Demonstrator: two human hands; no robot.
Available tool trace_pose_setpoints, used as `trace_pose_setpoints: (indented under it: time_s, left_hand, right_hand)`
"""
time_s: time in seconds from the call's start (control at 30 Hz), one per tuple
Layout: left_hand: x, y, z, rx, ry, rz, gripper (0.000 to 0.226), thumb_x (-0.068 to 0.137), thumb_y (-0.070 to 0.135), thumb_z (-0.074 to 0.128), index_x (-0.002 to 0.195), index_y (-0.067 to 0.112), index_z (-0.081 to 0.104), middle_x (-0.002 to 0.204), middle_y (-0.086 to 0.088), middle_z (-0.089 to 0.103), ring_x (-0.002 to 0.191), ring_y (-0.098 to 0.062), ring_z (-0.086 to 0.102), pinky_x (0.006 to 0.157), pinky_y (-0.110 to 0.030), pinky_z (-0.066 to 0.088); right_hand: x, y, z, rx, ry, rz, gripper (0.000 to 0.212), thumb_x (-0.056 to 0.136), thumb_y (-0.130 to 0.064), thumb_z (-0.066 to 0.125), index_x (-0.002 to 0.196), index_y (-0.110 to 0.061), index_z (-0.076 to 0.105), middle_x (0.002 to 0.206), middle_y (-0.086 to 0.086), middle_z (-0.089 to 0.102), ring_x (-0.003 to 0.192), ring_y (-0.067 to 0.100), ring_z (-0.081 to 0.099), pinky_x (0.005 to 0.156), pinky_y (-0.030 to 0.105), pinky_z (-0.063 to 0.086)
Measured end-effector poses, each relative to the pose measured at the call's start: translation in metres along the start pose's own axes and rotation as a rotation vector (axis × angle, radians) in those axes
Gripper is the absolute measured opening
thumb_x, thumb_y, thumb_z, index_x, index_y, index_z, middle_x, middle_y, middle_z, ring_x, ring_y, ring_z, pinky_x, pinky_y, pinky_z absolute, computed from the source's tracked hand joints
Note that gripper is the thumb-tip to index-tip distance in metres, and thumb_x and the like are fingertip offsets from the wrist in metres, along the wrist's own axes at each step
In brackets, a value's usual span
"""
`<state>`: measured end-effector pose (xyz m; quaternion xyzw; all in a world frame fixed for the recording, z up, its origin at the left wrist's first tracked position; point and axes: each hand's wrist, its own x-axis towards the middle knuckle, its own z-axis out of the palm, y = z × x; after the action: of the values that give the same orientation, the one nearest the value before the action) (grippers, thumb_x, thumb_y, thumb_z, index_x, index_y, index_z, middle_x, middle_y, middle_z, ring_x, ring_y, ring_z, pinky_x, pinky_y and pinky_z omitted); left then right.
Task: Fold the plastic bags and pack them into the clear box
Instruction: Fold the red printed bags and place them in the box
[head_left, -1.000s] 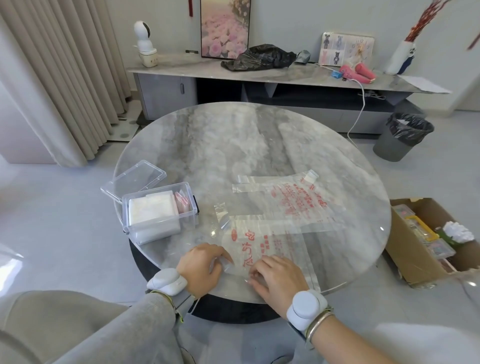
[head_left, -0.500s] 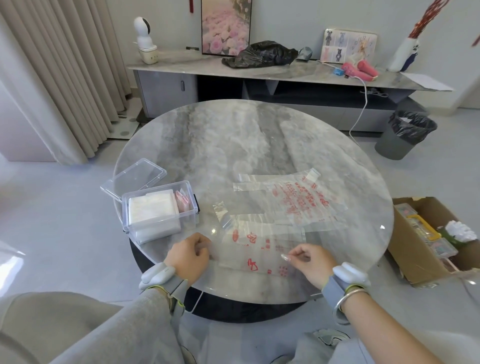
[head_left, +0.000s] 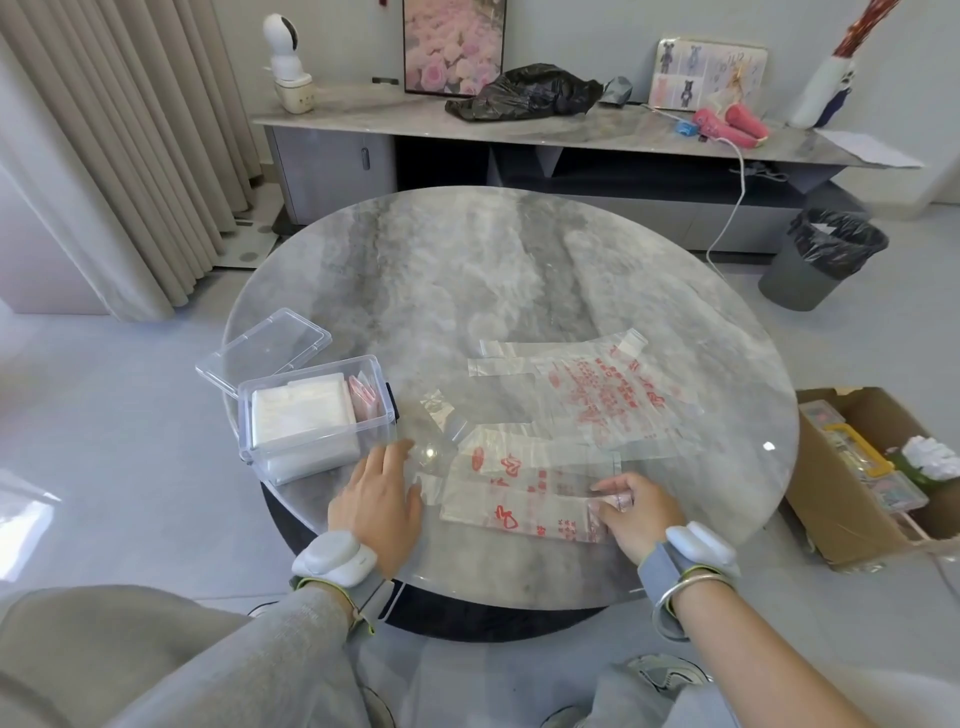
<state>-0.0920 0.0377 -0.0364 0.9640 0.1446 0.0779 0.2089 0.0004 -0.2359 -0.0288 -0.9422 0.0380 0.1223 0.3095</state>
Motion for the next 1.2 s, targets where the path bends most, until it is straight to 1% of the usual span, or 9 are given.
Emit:
trace_pose_setpoints:
  time_s: [0.13, 0.27, 0.37, 0.5, 0.63, 0.83, 1.03, 1.13, 1.2]
  left_hand:
    - [0.002, 0.001, 0.002, 0.082, 0.169, 0.333, 0.053, 0.083, 0.015, 0.064, 0.134, 0.012, 0.05, 0.142, -0.007, 0.049, 0.129, -0.029, 0.047, 0.103, -0.044, 0.044]
    - [-0.005, 0.005, 0.015, 0.167, -0.017, 0.672, 0.057, 0.093, 0.028, 0.05, 0.147, 0.016, 0.038, 0.158, -0.004, 0.028, 0.148, -0.022, 0.022, 0.118, -0.045, 0.019]
    - [-0.013, 0.001, 0.029, 0.24, -0.144, 0.791, 0.06, 0.101, 0.037, 0.037, 0.155, 0.015, 0.021, 0.163, -0.002, 0.013, 0.15, -0.018, 0.007, 0.12, -0.041, 0.009]
    - [-0.014, -0.006, 0.038, 0.268, -0.201, 0.825, 0.061, 0.104, 0.044, 0.027, 0.156, 0.015, 0.015, 0.163, -0.003, 0.013, 0.15, -0.017, 0.006, 0.119, -0.04, 0.008]
    - [-0.013, -0.008, 0.039, 0.272, -0.218, 0.816, 0.064, 0.104, 0.046, 0.029, 0.156, 0.014, 0.011, 0.163, -0.002, 0.01, 0.15, -0.016, 0.005, 0.118, -0.041, 0.01]
    - [-0.014, -0.01, 0.043, 0.267, -0.229, 0.82, 0.065, 0.104, 0.047, 0.029, 0.156, 0.014, 0.01, 0.163, -0.002, 0.009, 0.15, -0.015, 0.003, 0.118, -0.041, 0.011]
    - [-0.013, -0.01, 0.044, 0.263, -0.227, 0.819, 0.065, 0.104, 0.048, 0.027, 0.156, 0.014, 0.009, 0.163, -0.001, 0.008, 0.15, -0.015, 0.002, 0.118, -0.04, 0.009]
    - [-0.013, -0.011, 0.045, 0.259, -0.232, 0.811, 0.065, 0.104, 0.048, 0.026, 0.157, 0.015, 0.008, 0.164, 0.0, 0.007, 0.15, -0.014, 0.001, 0.118, -0.04, 0.009]
    - [-0.013, -0.01, 0.045, 0.259, -0.226, 0.81, 0.065, 0.104, 0.048, 0.027, 0.156, 0.015, 0.009, 0.163, 0.0, 0.008, 0.15, -0.014, 0.001, 0.118, -0.04, 0.009]
  right_hand:
    - [0.002, 0.002, 0.003, 0.048, 0.01, 0.033, 0.011, 0.087, -0.019, 0.067, 0.089, -0.03, 0.066, 0.088, -0.007, 0.066, 0.067, 0.011, 0.059, 0.05, 0.021, 0.038]
    - [0.006, 0.004, 0.005, 0.125, 0.009, 0.061, 0.005, 0.087, -0.02, 0.068, 0.085, -0.024, 0.066, 0.087, -0.006, 0.064, 0.065, 0.005, 0.054, 0.05, 0.021, 0.034]
    - [0.008, 0.006, 0.006, 0.18, 0.006, 0.074, 0.006, 0.086, -0.018, 0.069, 0.082, -0.022, 0.066, 0.086, -0.002, 0.067, 0.061, 0.01, 0.056, 0.05, 0.022, 0.036]
    - [0.011, 0.007, 0.008, 0.223, 0.027, 0.093, 0.01, 0.084, -0.018, 0.071, 0.077, -0.023, 0.066, 0.083, -0.003, 0.068, 0.06, 0.016, 0.06, 0.054, 0.024, 0.042]
    - [0.011, 0.006, 0.008, 0.219, 0.03, 0.091, 0.01, 0.084, -0.018, 0.071, 0.076, -0.023, 0.067, 0.08, -0.003, 0.068, 0.057, 0.016, 0.06, 0.052, 0.023, 0.04]
    - [0.011, 0.006, 0.01, 0.181, 0.054, 0.097, 0.014, 0.082, -0.024, 0.073, 0.072, -0.029, 0.065, 0.081, -0.001, 0.069, 0.065, 0.02, 0.064, 0.063, 0.03, 0.052]
    - [0.008, 0.003, 0.01, 0.117, 0.082, 0.089, 0.009, 0.086, -0.029, 0.068, 0.091, -0.026, 0.061, 0.096, -0.005, 0.064, 0.08, 0.015, 0.059, 0.068, 0.029, 0.047]
    - [-0.001, -0.008, 0.006, -0.137, 0.255, -0.105, 0.017, 0.088, -0.032, 0.064, 0.102, -0.025, 0.058, 0.104, -0.006, 0.059, 0.101, 0.021, 0.051, 0.081, 0.035, 0.046]
    - [-0.012, -0.025, 0.006, -0.105, 0.295, -0.262, 0.008, 0.09, -0.03, 0.061, 0.095, -0.025, 0.06, 0.09, -0.011, 0.059, 0.087, 0.013, 0.05, 0.069, 0.028, 0.042]
